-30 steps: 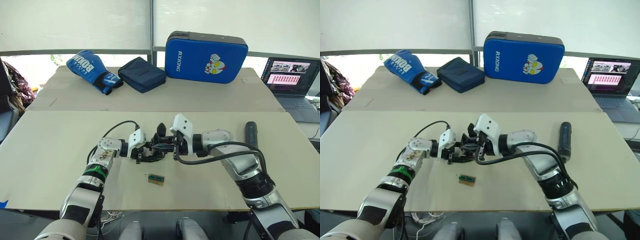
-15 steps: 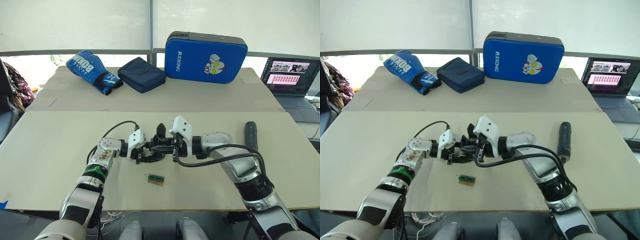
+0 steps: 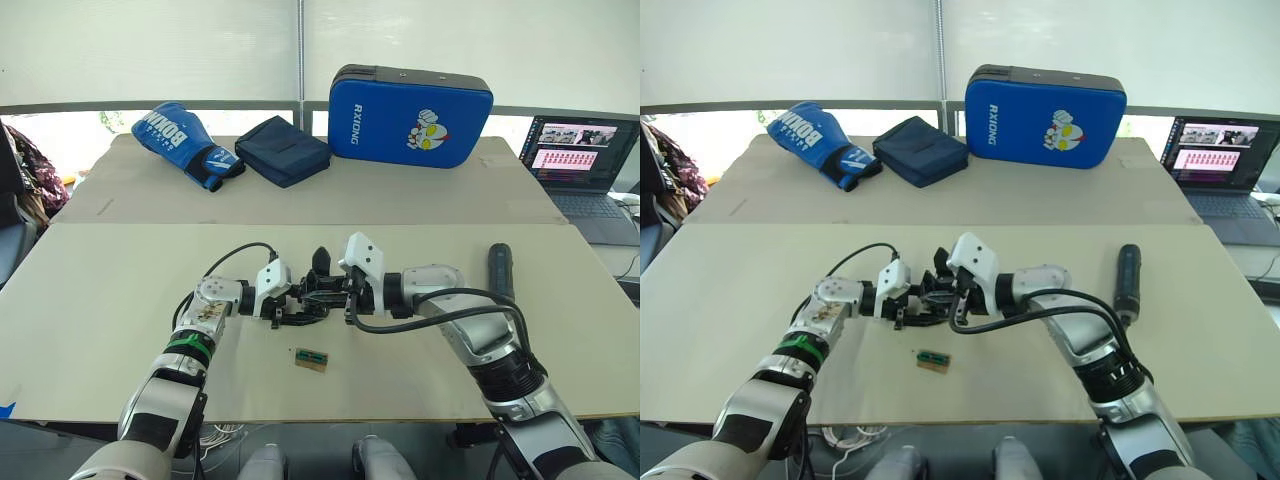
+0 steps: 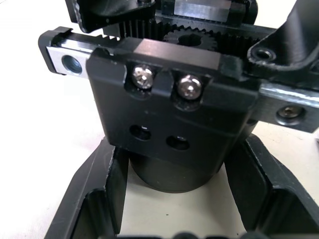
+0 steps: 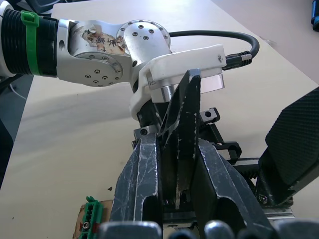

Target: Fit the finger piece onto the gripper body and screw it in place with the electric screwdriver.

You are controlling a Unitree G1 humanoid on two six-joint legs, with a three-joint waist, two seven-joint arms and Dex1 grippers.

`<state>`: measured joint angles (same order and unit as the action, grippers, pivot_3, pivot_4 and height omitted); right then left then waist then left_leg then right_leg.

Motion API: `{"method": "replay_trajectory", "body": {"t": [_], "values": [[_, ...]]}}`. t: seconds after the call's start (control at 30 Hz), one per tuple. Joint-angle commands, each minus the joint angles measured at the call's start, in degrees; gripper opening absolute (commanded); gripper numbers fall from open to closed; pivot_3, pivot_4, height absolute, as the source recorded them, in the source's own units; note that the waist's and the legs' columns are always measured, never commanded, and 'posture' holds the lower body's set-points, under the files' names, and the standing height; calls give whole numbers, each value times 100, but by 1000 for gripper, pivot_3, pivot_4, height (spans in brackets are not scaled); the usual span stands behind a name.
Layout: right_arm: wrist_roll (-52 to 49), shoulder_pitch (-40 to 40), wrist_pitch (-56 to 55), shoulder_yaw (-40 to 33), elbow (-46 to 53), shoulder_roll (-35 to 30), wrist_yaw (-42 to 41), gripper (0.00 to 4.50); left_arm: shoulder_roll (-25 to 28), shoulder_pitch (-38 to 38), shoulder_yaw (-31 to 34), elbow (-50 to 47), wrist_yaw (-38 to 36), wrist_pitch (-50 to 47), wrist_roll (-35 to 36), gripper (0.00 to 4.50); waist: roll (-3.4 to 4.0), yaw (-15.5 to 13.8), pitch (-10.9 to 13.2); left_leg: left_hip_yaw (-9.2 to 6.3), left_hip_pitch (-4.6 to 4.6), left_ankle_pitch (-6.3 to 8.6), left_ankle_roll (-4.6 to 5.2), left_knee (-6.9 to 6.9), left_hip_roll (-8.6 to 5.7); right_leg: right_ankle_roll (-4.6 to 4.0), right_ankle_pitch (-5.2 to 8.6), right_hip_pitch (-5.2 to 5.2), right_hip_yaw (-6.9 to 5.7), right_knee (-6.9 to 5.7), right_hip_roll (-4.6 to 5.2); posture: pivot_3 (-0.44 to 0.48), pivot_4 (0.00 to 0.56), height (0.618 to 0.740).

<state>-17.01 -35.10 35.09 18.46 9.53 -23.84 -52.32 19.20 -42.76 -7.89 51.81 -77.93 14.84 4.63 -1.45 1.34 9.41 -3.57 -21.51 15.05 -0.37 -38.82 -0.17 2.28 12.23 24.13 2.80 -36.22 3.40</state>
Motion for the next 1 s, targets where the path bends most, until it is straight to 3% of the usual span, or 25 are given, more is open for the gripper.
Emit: {"method": "replay_trajectory", "body": {"t": [0.03, 0.07, 0.37, 0.63, 0.77, 0.8, 1.0], "values": [[-97, 32, -416, -87, 83, 98, -157, 410, 73, 146, -105, 10, -87, -94, -98, 2287, 0, 13, 0, 0, 0, 0, 0, 0, 0, 0, 0, 1, 0, 0, 0, 0, 150, 740], [-78, 11, -628, -107, 131, 110, -204, 1460, 76, 150, -105, 8, -83, -95, -96, 2287, 0, 15, 0, 0, -1, 0, 0, 0, 0, 0, 0, 3, 0, -1, -1, 0, 150, 740], [-219, 72, -1450, -404, 195, 170, -456, 4476, 84, 156, -65, 7, -49, -124, -56, 2287, 0, 27, 0, 0, -4, 0, 0, 0, 0, 0, 0, 4, 0, 0, -1, 0, 150, 740], [-713, 363, -1766, -1004, 715, 170, -438, 4476, 111, 252, 89, -197, 0, -499, 142, 2287, 0, 44, 0, -1, -5, 0, 0, 1, 1, 0, 0, 5, 1, 1, 0, 0, 150, 740], [-946, 604, -1628, -1261, 1193, 34, -332, 4500, 149, 311, 136, -346, 38, -543, 222, 4238, 0, 72, 1, -1, -5, 0, 0, 2, 1, 0, 0, 5, 0, 1, 0, 0, 150, 740], [-1011, 663, -1581, -1317, 1313, -8, -302, 4500, 172, 329, 150, -388, 27, -560, 243, 4469, 0, 76, 0, -1, -5, 0, 0, 2, 1, 0, 0, 6, 1, 1, 0, 0, 150, 740], [-1360, 1004, -1287, -1665, 1860, -417, -169, 4500, 408, 497, 294, -654, -37, -625, 373, 4469, -1, 101, 1, -1, -3, 0, 0, 3, 2, 0, 0, 5, 1, 0, -1, 0, 150, 740]]}}
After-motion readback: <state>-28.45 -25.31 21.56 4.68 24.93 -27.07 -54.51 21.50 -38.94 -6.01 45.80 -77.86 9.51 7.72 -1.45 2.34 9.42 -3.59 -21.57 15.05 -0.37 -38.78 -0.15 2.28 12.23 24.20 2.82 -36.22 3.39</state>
